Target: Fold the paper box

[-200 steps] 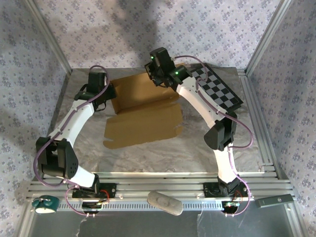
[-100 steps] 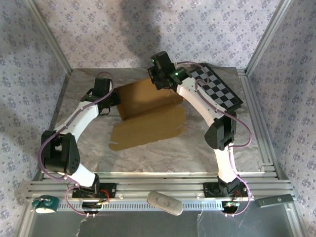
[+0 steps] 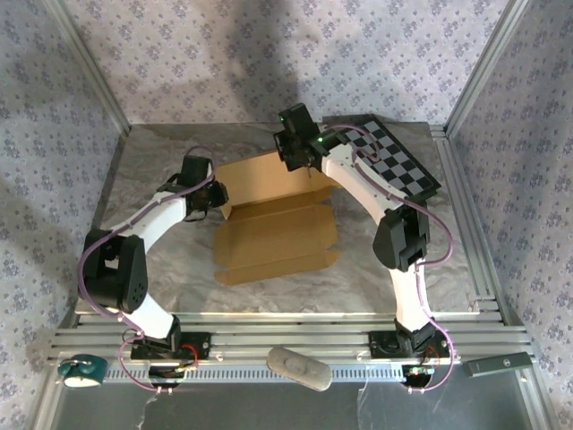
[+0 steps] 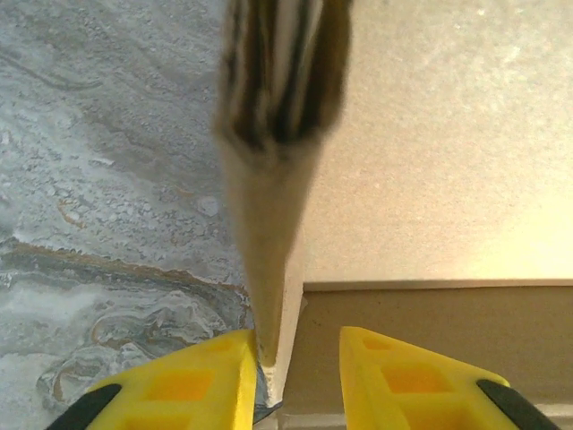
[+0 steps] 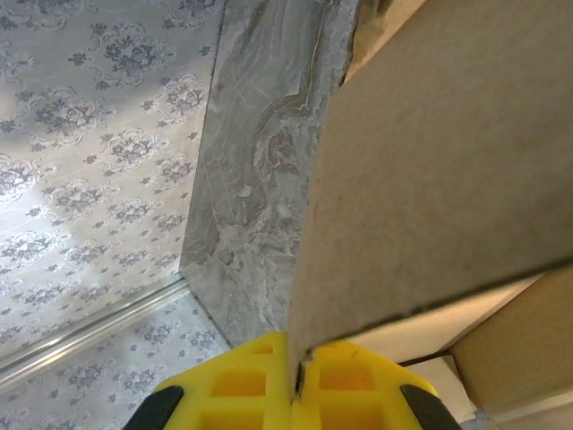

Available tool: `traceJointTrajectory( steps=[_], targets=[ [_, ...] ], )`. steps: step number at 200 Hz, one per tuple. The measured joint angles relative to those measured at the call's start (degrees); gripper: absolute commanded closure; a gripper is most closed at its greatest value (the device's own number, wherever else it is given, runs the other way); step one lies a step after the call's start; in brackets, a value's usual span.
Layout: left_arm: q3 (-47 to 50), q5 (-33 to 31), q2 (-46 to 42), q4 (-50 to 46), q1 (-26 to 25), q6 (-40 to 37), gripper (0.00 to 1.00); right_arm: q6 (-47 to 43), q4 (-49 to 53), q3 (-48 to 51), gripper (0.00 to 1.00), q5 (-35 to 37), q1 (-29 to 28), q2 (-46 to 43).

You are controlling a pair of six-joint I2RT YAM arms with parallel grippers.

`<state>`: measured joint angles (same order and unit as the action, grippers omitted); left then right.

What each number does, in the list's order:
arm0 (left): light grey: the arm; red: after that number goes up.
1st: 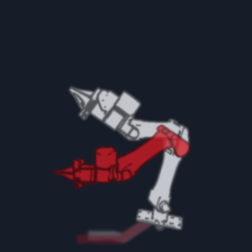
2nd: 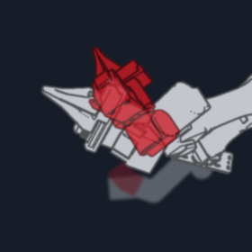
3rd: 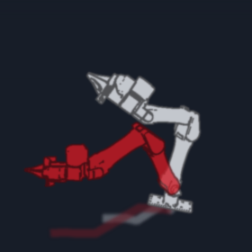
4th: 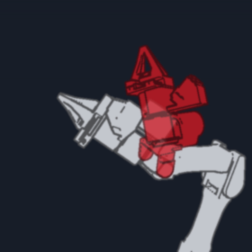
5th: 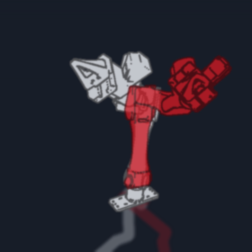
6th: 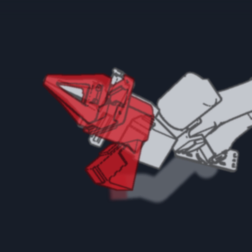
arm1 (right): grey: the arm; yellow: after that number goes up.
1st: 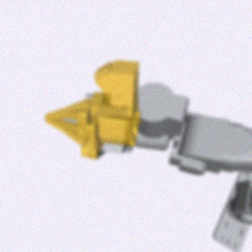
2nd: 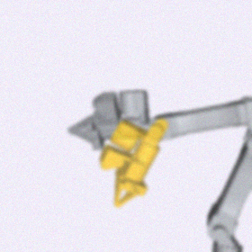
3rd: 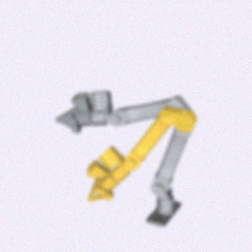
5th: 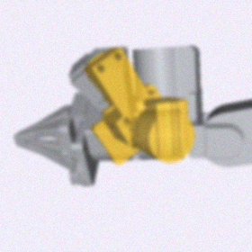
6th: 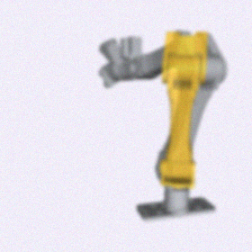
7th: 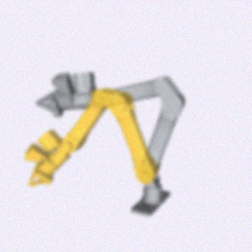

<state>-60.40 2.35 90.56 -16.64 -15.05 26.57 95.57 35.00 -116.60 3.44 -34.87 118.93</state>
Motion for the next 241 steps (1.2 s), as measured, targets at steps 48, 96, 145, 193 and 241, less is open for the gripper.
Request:
traceJointTrajectory(
  steps=[48, 96, 145, 193, 241],
  targets=[
    [0.26, -0.44, 1.11, 1.75, -0.48, 0.02, 0.65, 0.92, -3.34, 2.97, 1.0, -1.11, 0.94, -0.35],
    [-0.63, -2.47, 6.73, 3.65, -0.35, -0.61, 0.65, 1.29, -4.7, 4.68, 1.0, -1.75, 1.88, -0.39],
    [-4.35, -3.26, 10.84, 5.6, -0.28, -1.07, 0.69, 1.29, -5.09, 5.05, 1.0, -2.19, 3.19, -0.37],
    [-7.82, -3.26, 14.01, 6.4, 0.04, -1.05, 0.69, 1.51, -5.77, 4.96, 1.0, -2.43, 3.85, 0.28],
    [-11.21, -3.23, 17.2, 6.05, 0.04, -1.14, 0.83, 1.77, -5.92, 4.2, 1.0, -2.62, 4.26, 1.44]
  ],
)
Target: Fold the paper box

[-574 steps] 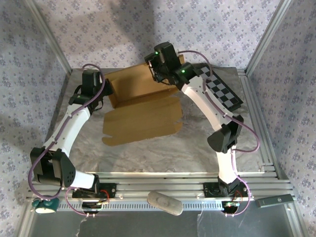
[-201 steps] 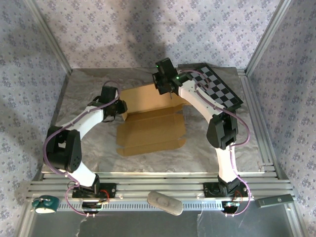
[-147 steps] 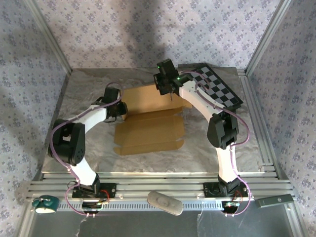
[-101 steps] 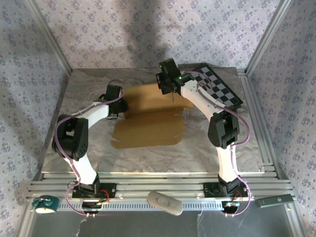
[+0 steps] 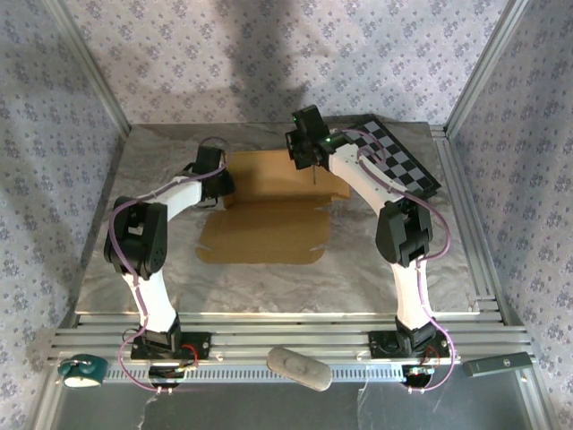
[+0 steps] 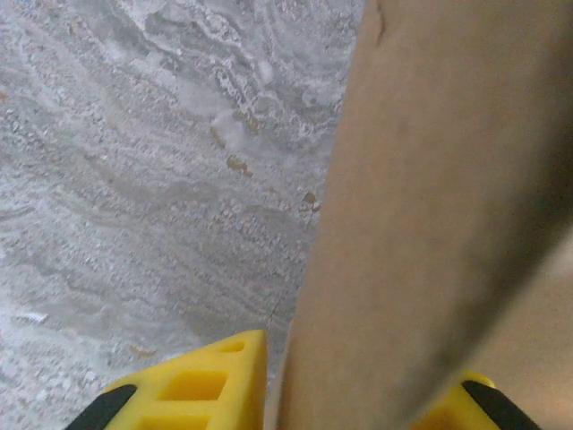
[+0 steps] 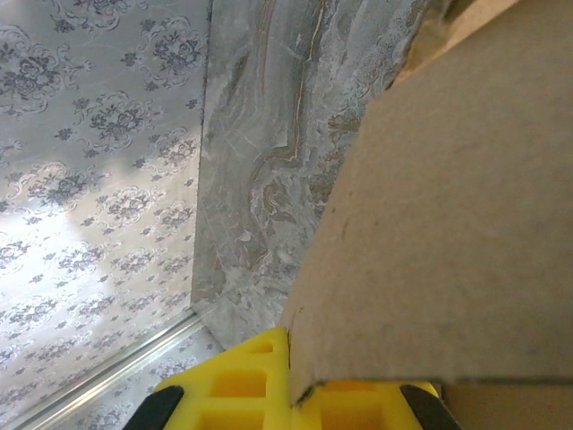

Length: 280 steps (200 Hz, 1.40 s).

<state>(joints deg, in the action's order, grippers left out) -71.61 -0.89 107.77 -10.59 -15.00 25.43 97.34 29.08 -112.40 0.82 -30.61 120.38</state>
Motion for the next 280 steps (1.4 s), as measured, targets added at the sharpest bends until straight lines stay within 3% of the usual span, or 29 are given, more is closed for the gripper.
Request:
traceJointTrajectory(
  steps=[57, 109, 136, 156, 163, 175, 200, 216, 248, 280],
  targets=[
    [-4.26, -1.29, 2.6, -3.28, -0.22, -0.98, 1.0, 0.2, -0.22, -0.48, 1.0, -0.5, 0.5, 0.44],
    [-5.73, -5.84, 3.1, -6.19, -1.64, -0.98, 1.0, 0.24, -0.52, -1.46, 1.0, -1.44, 0.81, 1.84],
    [-5.73, -5.95, 3.1, -6.19, -1.66, -1.03, 0.8, 0.24, -0.66, -1.55, 1.0, -1.75, 0.92, 1.95],
    [-5.73, -5.99, 3.1, -6.45, -1.62, -0.87, 0.75, 0.24, -0.61, -1.55, 1.0, -2.08, 0.92, 1.99],
    [-5.7, -5.99, 3.1, -6.64, -1.62, -0.79, 0.8, 0.22, -0.61, -1.55, 1.0, -2.19, 0.92, 2.01],
    [-5.7, -5.92, 3.1, -6.95, -1.51, -1.01, 0.98, 0.17, -0.61, -1.55, 1.0, -2.38, 0.92, 2.01],
    [-5.62, -6.03, 2.93, -7.21, -1.66, -0.94, 1.0, -1.25, -0.26, -1.68, 0.58, -2.78, 0.94, 2.01],
    [-4.61, -6.6, 2.08, -7.13, -1.51, -0.68, 1.0, -3.56, 1.01, -2.49, 0.42, -2.75, 0.96, 1.9],
    [-0.63, -7.48, -2.45, -7.69, -0.39, -0.81, 1.0, -9.29, 5.49, -4.37, 0.32, -1.81, 0.96, -1.4],
    [0.96, -7.34, -8.94, -8.04, 1.07, -2.16, 1.0, -14.78, 6.54, -4.0, 0.39, -0.96, 2.21, -10.84]
  ],
)
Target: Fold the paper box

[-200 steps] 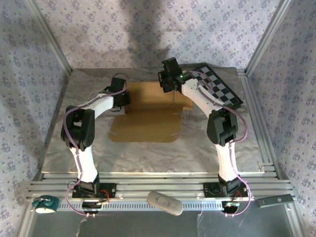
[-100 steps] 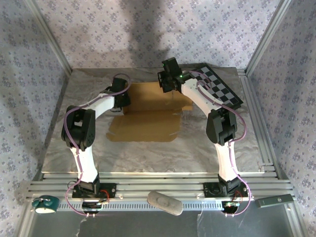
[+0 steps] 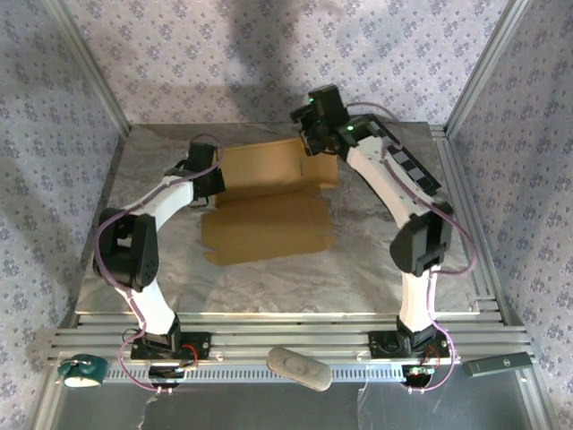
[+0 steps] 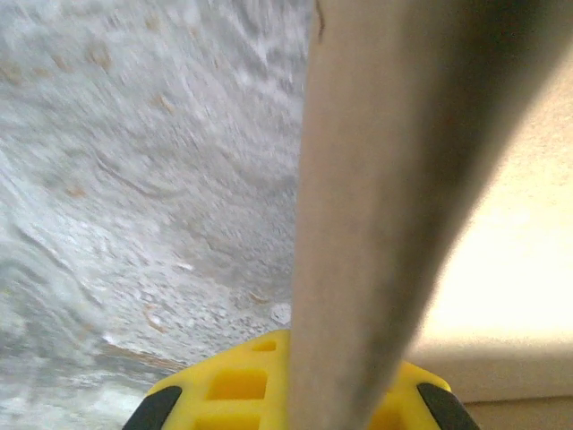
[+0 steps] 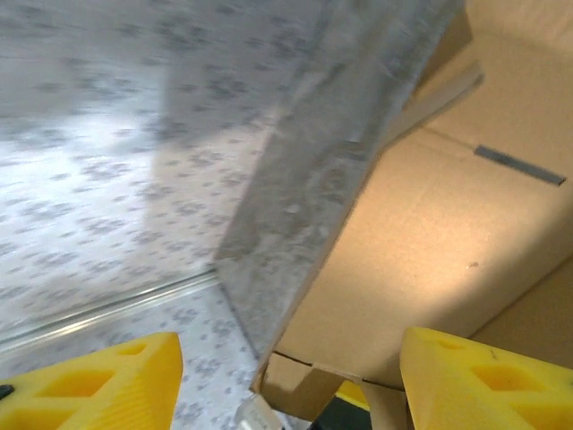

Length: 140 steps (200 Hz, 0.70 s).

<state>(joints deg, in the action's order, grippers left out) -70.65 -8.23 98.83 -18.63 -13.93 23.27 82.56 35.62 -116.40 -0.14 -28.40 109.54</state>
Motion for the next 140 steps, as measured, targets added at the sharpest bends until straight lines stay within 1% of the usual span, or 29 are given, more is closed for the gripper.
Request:
traceJointTrajectory(
  steps=[23, 43, 62, 86, 92, 115, 140],
  targets=[
    [0.92, 0.2, -4.37, 1.62, 0.87, -1.2, 1.0, -0.63, -2.69, 4.52, 0.46, 0.22, 1.55, -8.07],
    [3.1, 1.75, -7.82, 3.69, 1.97, -1.75, 1.0, 0.35, -3.56, 6.12, 0.48, 0.83, 1.79, -11.19],
    [5.09, 4.0, -10.03, 5.4, 3.08, -2.34, 1.0, -0.57, -3.48, 5.51, 0.51, 1.95, 0.81, -11.3],
    [6.05, 6.73, -11.21, 6.95, 4.2, -3.45, 1.0, -4.35, -0.83, -0.09, 0.62, 2.95, -0.15, -9.14],
    [6.1, 7.3, -11.3, 7.34, 4.26, -3.76, 1.0, -5.07, -0.74, -1.53, 0.63, 2.93, -0.26, -8.63],
    [6.12, 9.16, -11.52, 8.61, 4.28, -4.24, 1.0, -7.02, -0.87, -4.83, 0.64, 2.93, -0.9, -7.32],
    [6.12, 9.73, -12.17, 8.81, 4.28, -4.22, 1.0, -9.05, -0.35, -5.86, 0.62, 3.06, -1.22, -6.25]
  ],
)
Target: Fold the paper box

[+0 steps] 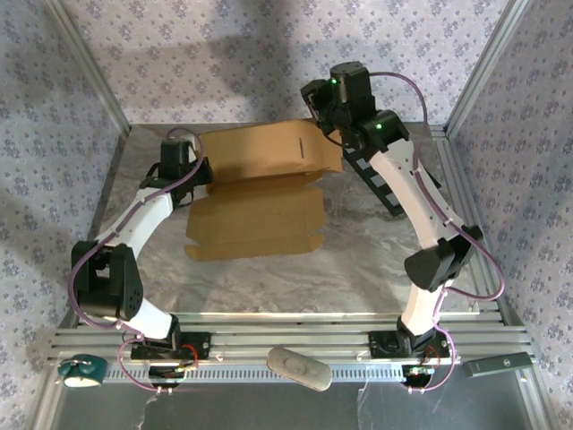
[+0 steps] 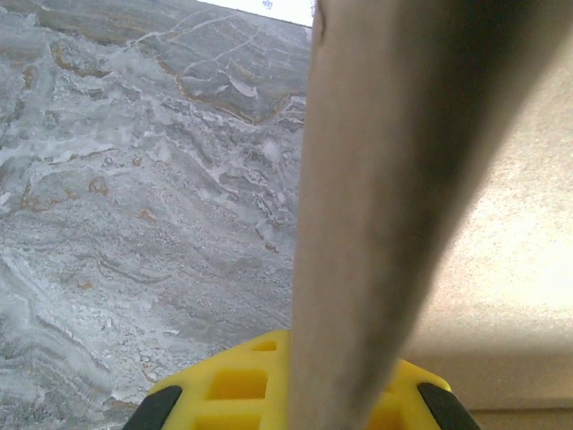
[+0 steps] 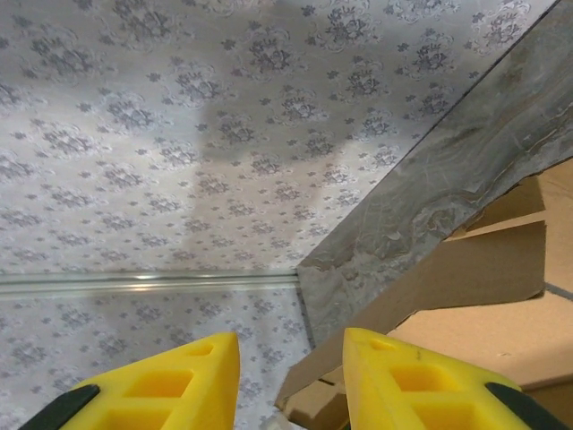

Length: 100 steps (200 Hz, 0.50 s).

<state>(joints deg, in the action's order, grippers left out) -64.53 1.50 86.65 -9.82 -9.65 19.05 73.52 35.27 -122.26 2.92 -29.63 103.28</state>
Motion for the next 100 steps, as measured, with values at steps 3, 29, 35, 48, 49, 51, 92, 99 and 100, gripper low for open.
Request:
traceJointTrajectory(
  steps=[3, 29, 35, 48, 49, 51, 92, 99, 100],
  targets=[
    [0.0, 0.0, -0.07, 0.0, 0.0, 0.0, 1.0, -0.33, 0.28, 0.0, 0.61, 0.09, 0.0, 0.02],
    [0.0, 0.0, -0.96, -0.02, 0.0, -0.15, 1.0, -5.95, 3.76, -3.15, 0.6, -1.53, 2.8, 1.05],
    [0.0, 0.04, -1.11, -0.04, 0.0, -0.2, 1.0, -7.76, 4.76, -5.38, 0.58, -2.69, 4.13, 1.99],
    [-0.07, 0.22, -1.33, -0.24, 0.0, -0.48, 1.0, -11.85, 7.17, -11.43, 0.54, -5.7, 7.65, 4.81],
    [-0.07, 0.22, -1.33, -0.26, 0.0, -0.52, 1.0, -12.33, 7.56, -12.15, 0.54, -6.08, 8.09, 5.16],
    [-0.07, 0.22, -1.36, -0.35, 0.0, -0.59, 1.0, -12.85, 7.87, -12.85, 0.54, -6.4, 8.5, 5.49],
    [-0.13, -0.26, -1.84, -0.87, -0.81, -2.38, 1.0, -18.14, 15.63, -22.45, 0.54, -15.47, 14.95, 11.91],
    [-0.13, -0.61, -1.95, -0.94, -1.14, -2.71, 1.0, -18.03, 16.9, -22.45, 0.54, -16.39, 14.8, 12.31],
    [-0.13, -0.68, -1.97, -0.94, -1.2, -2.82, 1.0, -18.01, 17.03, -22.45, 0.54, -16.48, 14.75, 12.35]
  ],
)
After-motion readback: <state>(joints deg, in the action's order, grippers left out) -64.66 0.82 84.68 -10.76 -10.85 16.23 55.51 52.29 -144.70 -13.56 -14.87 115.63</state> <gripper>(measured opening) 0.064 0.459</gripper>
